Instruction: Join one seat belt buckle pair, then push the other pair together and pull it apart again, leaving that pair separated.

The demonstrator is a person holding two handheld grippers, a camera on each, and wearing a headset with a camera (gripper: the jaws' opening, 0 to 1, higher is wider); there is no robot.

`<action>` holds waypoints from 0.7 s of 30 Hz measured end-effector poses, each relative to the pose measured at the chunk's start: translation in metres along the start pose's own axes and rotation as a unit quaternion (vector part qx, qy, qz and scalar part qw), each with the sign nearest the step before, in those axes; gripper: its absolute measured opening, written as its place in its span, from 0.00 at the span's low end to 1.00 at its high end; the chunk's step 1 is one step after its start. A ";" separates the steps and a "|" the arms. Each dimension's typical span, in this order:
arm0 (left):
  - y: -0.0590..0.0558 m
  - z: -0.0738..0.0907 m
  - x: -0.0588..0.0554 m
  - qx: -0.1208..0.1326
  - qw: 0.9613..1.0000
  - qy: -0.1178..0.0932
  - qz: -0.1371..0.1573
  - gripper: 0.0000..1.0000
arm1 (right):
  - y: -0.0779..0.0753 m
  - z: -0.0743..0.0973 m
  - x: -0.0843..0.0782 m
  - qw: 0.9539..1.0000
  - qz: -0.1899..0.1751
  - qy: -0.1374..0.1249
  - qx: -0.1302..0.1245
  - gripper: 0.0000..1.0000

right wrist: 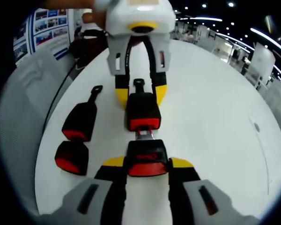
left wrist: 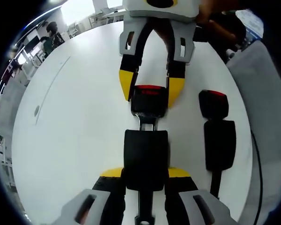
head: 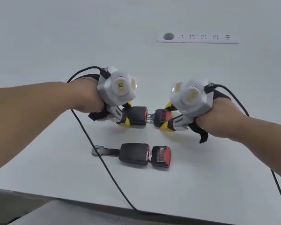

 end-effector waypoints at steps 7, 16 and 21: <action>0.001 0.000 -0.003 0.004 1.000 -0.010 0.005 0.31 | 0.003 -0.011 0.009 1.000 0.005 -0.004 0.000 0.31; 0.001 0.001 -0.003 0.007 1.000 -0.013 0.005 0.31 | 0.002 -0.016 0.013 1.000 0.010 0.007 -0.001 0.31; 0.002 0.000 -0.003 0.006 1.000 -0.010 0.008 0.32 | 0.002 -0.016 0.012 1.000 0.004 0.007 -0.004 0.32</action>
Point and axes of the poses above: the centre of the closed fingertips' face, and the gripper's own axes: z roughly backward along the fingers, y roughly to its left, x roughly out of its top, the point moved 7 cm from there along z, roughly backward along the fingers, and after that the axes turned 12 degrees about -y, right-handed, at the moved point
